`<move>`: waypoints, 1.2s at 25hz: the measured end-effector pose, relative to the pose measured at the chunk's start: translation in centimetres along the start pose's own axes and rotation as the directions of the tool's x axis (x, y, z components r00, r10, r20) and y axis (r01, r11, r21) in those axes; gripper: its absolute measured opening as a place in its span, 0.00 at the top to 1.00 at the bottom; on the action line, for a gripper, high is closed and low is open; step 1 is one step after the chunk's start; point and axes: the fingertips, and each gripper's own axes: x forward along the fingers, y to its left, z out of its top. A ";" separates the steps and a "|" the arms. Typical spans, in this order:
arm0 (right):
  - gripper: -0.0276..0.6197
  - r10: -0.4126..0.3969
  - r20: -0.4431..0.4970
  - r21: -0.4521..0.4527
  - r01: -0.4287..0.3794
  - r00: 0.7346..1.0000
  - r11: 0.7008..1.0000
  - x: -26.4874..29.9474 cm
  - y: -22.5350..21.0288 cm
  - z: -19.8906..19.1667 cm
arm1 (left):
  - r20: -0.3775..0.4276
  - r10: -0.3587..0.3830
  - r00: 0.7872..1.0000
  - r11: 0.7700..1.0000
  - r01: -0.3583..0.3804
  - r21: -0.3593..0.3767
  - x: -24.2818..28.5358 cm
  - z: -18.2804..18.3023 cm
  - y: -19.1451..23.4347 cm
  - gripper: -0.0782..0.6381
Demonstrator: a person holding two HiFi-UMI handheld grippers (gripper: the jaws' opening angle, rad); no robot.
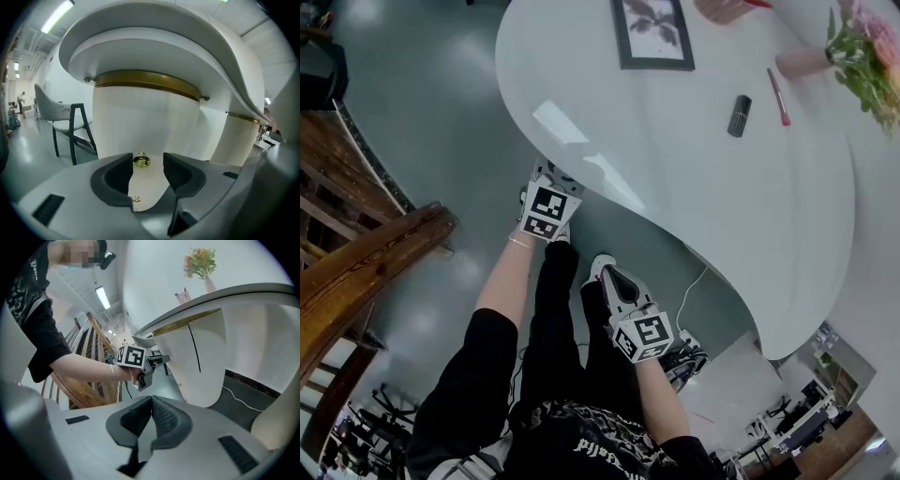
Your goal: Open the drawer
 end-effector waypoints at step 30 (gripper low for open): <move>0.92 0.023 -0.014 -0.026 -0.023 1.000 0.999 0.1 0.5 0.2 | -0.067 0.092 0.993 0.995 -0.094 -0.033 -2.4 -2.3 1.3 0.73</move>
